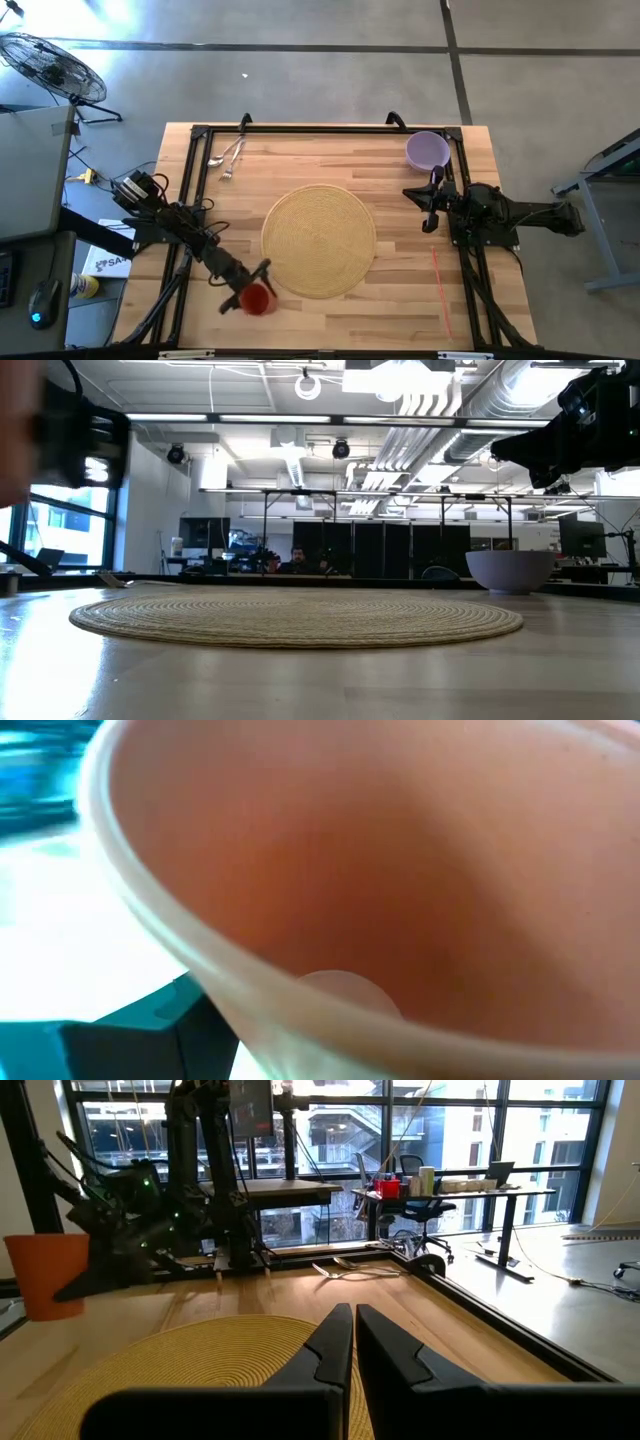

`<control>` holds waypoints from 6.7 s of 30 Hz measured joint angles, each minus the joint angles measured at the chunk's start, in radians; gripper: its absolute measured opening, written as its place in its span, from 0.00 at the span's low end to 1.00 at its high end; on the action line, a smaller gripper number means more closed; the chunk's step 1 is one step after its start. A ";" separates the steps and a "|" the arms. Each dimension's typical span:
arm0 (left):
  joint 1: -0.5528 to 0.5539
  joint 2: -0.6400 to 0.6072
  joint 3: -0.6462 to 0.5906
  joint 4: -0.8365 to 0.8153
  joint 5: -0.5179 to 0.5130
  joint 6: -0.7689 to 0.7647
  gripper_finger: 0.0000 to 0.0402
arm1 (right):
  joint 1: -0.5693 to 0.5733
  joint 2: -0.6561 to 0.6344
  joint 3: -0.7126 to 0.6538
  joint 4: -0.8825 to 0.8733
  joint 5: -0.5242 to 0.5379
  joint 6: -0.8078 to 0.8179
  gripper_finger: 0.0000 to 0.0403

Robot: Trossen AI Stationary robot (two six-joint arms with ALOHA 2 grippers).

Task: Pick & Place Utensil
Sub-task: Put the orange cup on the upper right of the placemat, then put the violet bowl in the center of the placemat to the bottom left of the orange cup

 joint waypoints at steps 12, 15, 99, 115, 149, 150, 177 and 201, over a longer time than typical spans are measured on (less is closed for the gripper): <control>0.000 0.000 0.118 -0.078 -0.293 0.027 0.73 | 0.000 0.000 0.000 0.000 0.000 0.000 0.03; 0.011 0.000 0.140 -0.085 -0.297 0.018 0.73 | 0.000 0.000 0.000 0.000 0.000 0.000 0.03; 0.758 0.495 0.747 -0.410 -0.285 -0.252 0.73 | 0.000 0.013 0.000 -0.008 0.000 0.000 0.03; 0.758 0.495 0.747 -0.414 -0.273 -0.244 0.84 | 0.000 0.013 0.000 -0.008 0.000 0.000 0.03; 0.758 0.495 0.747 -0.495 -0.235 -0.280 0.85 | 0.000 0.013 0.000 -0.007 0.000 0.000 0.03; 0.758 0.495 0.747 -0.496 -0.235 -0.282 0.85 | 0.000 0.013 0.000 -0.007 0.000 0.000 0.03; 0.742 0.495 0.747 -0.535 -0.291 -0.278 0.85 | 0.000 0.013 0.000 -0.008 0.000 0.000 0.03; 0.739 0.366 0.746 -0.810 -0.233 -0.293 0.85 | 0.000 0.013 0.000 -0.010 0.000 0.000 0.03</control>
